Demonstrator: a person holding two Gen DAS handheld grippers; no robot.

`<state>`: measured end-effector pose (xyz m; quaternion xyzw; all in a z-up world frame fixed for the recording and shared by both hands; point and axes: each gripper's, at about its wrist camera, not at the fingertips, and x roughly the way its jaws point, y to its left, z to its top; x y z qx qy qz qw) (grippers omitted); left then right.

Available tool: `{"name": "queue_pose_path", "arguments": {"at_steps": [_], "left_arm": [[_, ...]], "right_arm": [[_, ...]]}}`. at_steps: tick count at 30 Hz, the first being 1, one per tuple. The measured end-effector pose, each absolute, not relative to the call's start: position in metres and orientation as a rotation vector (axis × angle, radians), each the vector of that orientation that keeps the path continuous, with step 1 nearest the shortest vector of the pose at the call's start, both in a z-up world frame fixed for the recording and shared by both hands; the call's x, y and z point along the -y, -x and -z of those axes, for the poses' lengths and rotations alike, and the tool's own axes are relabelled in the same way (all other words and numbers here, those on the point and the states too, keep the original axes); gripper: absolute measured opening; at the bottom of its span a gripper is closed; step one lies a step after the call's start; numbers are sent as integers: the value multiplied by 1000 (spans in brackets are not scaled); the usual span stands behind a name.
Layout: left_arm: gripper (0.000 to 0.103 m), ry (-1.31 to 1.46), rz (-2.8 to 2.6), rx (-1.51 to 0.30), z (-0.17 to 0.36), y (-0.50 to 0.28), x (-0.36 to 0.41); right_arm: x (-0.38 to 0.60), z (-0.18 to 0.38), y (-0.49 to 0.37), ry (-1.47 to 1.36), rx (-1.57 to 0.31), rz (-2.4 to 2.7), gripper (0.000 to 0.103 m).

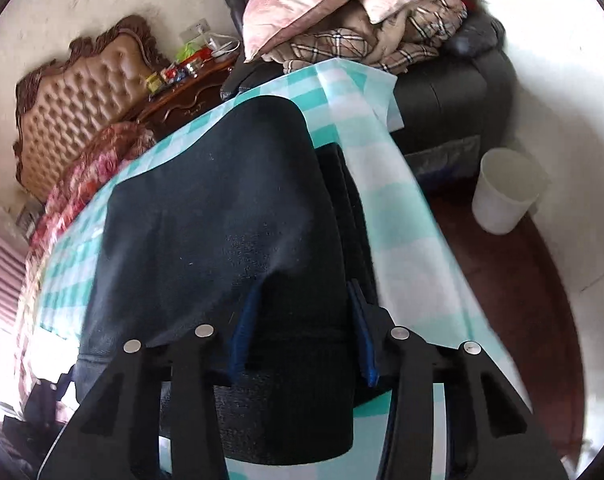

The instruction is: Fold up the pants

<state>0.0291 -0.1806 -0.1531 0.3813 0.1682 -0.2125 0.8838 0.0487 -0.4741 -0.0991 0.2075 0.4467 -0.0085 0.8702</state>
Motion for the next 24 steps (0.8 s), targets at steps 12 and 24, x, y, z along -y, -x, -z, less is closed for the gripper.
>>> {"name": "queue_pose_path", "arguments": {"at_steps": [12, 24], "left_arm": [[46, -299, 589, -413, 65, -74, 162], [45, -232, 880, -710, 48, -218, 344]], "right_arm": [[445, 99, -31, -160, -767, 301, 68], [447, 107, -31, -175, -756, 378, 77]]}}
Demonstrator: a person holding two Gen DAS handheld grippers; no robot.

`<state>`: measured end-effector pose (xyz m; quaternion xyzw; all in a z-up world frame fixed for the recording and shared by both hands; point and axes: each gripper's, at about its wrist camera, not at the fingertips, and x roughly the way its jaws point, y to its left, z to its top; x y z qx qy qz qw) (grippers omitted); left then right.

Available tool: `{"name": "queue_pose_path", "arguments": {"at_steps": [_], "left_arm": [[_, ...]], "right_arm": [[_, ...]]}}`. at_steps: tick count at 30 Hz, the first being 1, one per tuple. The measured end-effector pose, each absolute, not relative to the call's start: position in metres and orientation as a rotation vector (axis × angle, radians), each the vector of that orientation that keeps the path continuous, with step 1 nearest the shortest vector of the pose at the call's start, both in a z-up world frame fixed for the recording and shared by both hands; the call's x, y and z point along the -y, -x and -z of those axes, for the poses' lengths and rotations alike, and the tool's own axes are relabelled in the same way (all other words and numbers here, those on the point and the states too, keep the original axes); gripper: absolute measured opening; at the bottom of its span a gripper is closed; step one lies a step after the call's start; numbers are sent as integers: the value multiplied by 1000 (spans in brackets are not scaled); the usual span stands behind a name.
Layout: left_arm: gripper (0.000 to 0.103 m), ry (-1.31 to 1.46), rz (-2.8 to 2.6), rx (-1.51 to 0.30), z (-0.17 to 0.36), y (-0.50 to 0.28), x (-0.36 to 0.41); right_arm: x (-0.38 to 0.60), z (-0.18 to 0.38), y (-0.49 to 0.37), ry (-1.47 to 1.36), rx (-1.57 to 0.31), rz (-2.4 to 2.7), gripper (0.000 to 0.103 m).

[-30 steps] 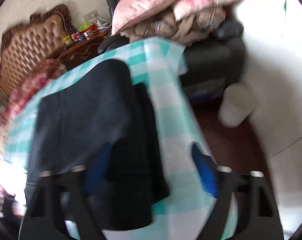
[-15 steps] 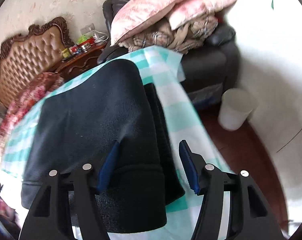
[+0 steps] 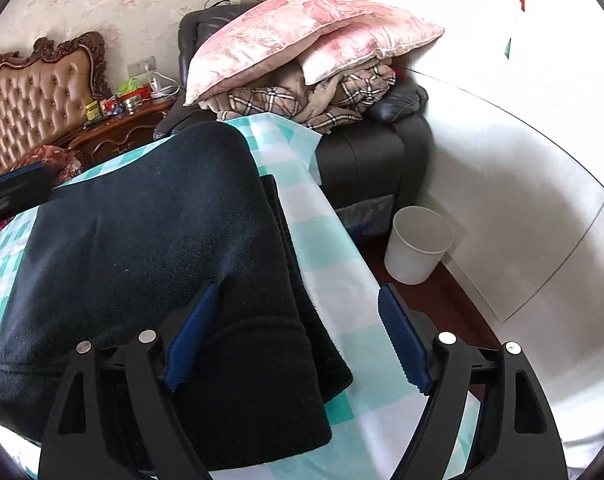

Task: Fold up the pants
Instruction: 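Lower the folded sweatpants onto the sheet and open both grippers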

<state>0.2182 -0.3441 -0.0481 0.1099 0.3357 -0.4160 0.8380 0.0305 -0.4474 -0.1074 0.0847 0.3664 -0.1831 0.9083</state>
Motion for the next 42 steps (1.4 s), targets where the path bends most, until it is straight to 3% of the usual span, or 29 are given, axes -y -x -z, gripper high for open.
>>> {"name": "queue_pose_path", "arguments": {"at_steps": [3, 5, 9, 20, 25, 31, 36, 42], "left_arm": [[27, -210, 884, -809, 61, -245, 378], [25, -175, 878, -880, 74, -264, 397], [26, -154, 844, -974, 96, -284, 410], [27, -209, 817, -930, 98, -279, 415], [35, -106, 746, -879, 82, -274, 392], [28, -98, 613, -887, 91, -272, 366], [28, -125, 598, -937, 104, -278, 368], [29, -129, 593, -929, 110, -278, 368]], "right_arm": [[448, 108, -31, -176, -760, 384, 77], [449, 108, -31, -179, -762, 382, 77], [446, 109, -32, -161, -758, 397, 77], [442, 110, -35, -135, -754, 425, 77], [442, 111, -36, -134, -756, 423, 77], [441, 112, -35, -128, -751, 429, 77], [438, 108, -37, -118, -751, 435, 78], [413, 69, -25, -87, -682, 415, 86]]}}
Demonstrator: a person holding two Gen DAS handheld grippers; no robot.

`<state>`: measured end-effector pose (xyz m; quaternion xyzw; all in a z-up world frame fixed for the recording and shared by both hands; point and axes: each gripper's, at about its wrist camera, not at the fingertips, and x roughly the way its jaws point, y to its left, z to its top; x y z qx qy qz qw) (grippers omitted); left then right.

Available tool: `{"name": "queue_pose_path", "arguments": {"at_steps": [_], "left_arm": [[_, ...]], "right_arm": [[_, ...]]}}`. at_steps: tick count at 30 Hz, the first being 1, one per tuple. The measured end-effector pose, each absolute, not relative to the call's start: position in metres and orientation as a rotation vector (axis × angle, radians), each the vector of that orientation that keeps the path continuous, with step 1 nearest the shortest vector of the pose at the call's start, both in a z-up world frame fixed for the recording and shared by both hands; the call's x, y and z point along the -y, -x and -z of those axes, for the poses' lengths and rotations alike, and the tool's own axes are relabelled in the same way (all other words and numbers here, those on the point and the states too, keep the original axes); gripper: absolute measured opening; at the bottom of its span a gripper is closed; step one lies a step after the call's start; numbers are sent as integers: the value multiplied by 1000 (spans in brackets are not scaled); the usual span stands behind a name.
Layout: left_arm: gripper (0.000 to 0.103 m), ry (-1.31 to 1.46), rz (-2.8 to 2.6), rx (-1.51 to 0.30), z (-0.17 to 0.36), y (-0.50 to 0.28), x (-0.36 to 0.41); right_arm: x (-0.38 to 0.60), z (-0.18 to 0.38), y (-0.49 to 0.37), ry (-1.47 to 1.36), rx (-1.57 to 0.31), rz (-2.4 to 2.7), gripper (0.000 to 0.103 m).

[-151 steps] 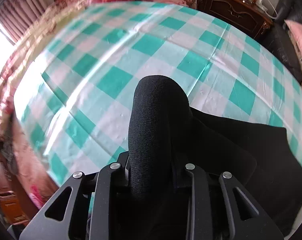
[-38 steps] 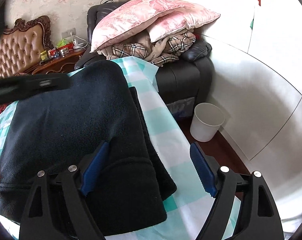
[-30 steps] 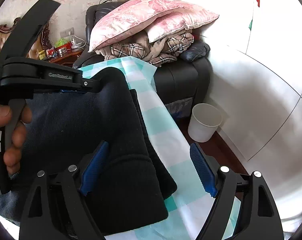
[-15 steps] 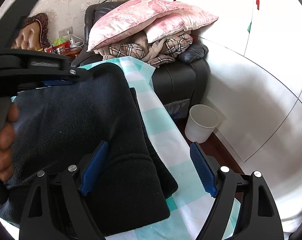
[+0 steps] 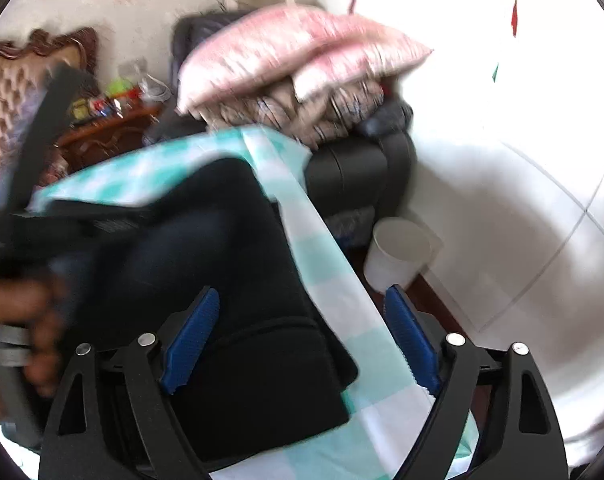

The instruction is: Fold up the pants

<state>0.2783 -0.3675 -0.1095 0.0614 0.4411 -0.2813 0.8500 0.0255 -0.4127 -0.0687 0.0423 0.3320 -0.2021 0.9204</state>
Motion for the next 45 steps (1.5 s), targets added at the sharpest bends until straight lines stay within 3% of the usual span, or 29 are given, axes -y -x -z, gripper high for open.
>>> {"name": "queue_pose_path", "arguments": {"at_steps": [5, 10, 19, 25, 30, 45], "left_arm": [[29, -100, 607, -937, 110, -280, 365], [34, -12, 655, -944, 101, -282, 346], [37, -130, 670, -783, 63, -192, 270], [37, -229, 666, -746, 82, -126, 237], [37, -186, 662, -834, 118, -128, 225], [37, -186, 670, -826, 122, -127, 223]], "right_arm": [[388, 55, -16, -75, -658, 379, 88], [396, 96, -35, -67, -830, 428, 82], [398, 108, -30, -95, -808, 423, 83], [399, 108, -29, -96, -807, 420, 83], [397, 108, -28, -88, -807, 428, 83], [395, 84, -39, -72, -779, 413, 87]]}}
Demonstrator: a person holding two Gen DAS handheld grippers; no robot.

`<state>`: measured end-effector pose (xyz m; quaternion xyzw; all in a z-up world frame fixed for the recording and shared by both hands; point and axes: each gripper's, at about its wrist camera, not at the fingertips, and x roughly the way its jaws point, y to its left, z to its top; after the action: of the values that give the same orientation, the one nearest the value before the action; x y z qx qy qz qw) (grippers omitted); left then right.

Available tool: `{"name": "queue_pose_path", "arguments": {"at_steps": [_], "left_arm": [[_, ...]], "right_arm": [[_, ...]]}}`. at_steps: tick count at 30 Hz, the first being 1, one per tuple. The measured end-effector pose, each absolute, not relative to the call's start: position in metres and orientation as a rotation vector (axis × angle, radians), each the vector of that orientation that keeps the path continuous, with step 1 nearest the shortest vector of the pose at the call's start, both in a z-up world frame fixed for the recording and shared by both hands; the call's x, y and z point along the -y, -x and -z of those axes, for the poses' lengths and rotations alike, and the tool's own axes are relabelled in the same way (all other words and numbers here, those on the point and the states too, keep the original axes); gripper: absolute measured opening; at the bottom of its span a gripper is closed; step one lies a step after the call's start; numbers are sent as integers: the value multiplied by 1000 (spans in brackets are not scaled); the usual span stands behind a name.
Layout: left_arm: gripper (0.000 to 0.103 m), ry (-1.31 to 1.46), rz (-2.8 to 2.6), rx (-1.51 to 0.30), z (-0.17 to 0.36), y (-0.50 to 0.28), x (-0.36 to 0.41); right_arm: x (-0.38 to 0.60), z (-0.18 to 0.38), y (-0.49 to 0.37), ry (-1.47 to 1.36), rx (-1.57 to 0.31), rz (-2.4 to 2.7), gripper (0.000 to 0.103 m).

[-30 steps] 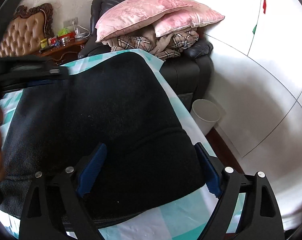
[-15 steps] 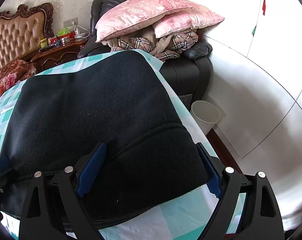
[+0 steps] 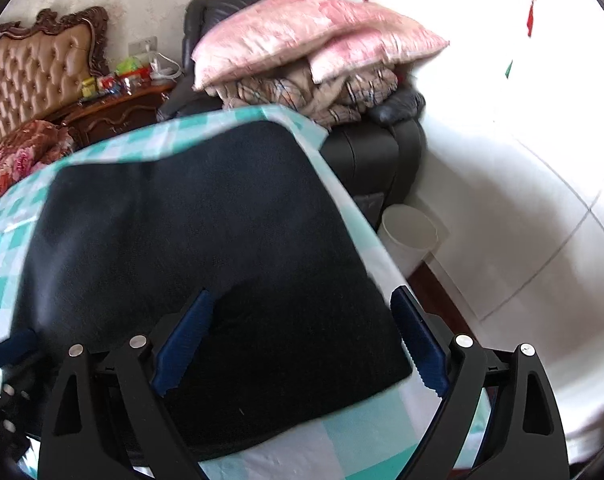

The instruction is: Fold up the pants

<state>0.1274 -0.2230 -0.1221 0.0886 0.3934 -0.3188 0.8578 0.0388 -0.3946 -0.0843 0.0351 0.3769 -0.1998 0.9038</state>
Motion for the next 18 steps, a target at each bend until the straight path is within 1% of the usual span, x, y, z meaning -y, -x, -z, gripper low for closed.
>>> {"name": "queue_pose_path", "arguments": {"at_steps": [4, 9, 11, 12, 13, 14, 15, 16, 18], "left_arm": [[37, -183, 670, -830, 121, -127, 223], [38, -180, 671, -831, 120, -127, 222], [43, -169, 670, -831, 119, -127, 221], [49, -160, 662, -830, 118, -127, 219], [58, -156, 649, -824, 116, -127, 217], [63, -153, 634, -816, 115, -128, 215], [76, -142, 630, -809, 112, -128, 212], [82, -131, 635, -804, 111, -126, 209], [82, -133, 616, -768, 105, -119, 205]], "right_arm": [[403, 67, -72, -19, -791, 437, 86], [437, 83, -118, -22, -933, 522, 84], [451, 89, -122, -48, -967, 512, 84], [455, 87, -120, -56, -962, 521, 86], [458, 82, -114, -53, -943, 555, 86], [460, 76, -106, -50, -916, 595, 86], [464, 70, -96, -51, -887, 629, 86], [465, 67, -88, -52, -871, 652, 87], [468, 60, -70, -64, -853, 674, 87]]}}
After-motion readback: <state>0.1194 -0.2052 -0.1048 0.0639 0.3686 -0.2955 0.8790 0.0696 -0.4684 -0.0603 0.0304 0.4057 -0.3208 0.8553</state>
